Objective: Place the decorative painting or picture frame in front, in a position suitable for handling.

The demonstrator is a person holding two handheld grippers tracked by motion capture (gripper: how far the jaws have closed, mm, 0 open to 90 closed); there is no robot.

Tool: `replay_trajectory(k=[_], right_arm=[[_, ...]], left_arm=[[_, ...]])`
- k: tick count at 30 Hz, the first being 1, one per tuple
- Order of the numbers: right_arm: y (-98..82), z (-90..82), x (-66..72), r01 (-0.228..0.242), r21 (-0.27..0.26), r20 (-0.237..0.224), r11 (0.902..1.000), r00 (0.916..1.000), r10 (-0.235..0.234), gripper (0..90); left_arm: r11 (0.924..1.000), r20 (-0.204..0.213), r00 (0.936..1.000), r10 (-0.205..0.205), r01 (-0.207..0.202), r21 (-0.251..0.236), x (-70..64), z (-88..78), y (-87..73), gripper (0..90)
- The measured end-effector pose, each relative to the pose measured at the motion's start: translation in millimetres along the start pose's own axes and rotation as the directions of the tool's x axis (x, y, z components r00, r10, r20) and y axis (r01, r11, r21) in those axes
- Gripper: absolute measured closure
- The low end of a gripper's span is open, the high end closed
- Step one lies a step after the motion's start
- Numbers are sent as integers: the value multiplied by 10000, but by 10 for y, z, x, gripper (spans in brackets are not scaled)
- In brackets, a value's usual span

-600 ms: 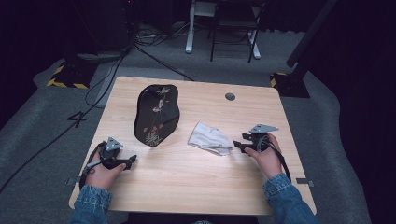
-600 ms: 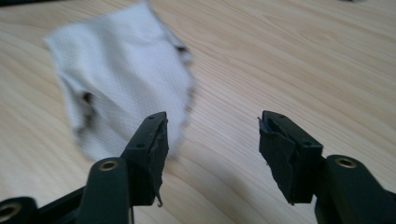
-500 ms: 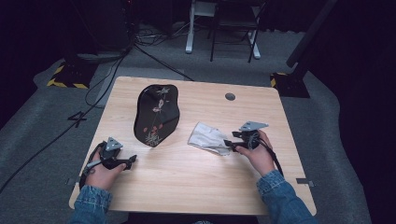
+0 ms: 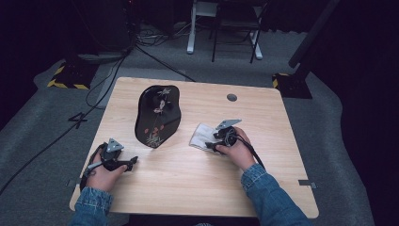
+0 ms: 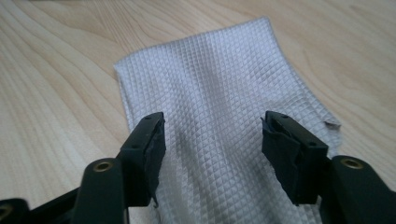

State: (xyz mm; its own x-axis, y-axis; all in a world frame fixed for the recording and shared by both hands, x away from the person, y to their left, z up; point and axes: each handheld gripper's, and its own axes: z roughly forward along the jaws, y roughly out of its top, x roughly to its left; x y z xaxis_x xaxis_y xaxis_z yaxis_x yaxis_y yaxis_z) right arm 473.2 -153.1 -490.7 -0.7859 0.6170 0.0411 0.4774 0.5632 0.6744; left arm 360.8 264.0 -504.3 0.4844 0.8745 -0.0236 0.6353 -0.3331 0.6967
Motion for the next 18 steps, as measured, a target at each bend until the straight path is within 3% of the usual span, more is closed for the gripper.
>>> replay_trajectory(k=[5,6,9,12,15,18], right_arm=[[61,70,13,181,115,221,9998,9996,-184,351],[111,76,22,151,440,279,9989,9995,-163,348],[218,34,41,-395,719,437,9966,9984,364,344],[358,45,47,289,598,464,9978,9984,-317,323],[454,111,59,870,1033,192,9908,9958,-894,288],[506,187,52,1210,1267,324,9845,9915,-1261,274]], left_arm=[[9999,-37,10000,-14,14,-125,6,-8,-5,265],[9999,-54,10000,-42,41,-139,8,-9,-6,282],[9999,-42,10000,-74,73,-130,12,-14,-8,286],[9999,-24,10000,-84,84,-121,13,-12,-6,285],[9998,58,9999,-156,156,-136,17,-14,-7,285],[9997,30,9999,-171,171,-173,14,-11,-8,284]])
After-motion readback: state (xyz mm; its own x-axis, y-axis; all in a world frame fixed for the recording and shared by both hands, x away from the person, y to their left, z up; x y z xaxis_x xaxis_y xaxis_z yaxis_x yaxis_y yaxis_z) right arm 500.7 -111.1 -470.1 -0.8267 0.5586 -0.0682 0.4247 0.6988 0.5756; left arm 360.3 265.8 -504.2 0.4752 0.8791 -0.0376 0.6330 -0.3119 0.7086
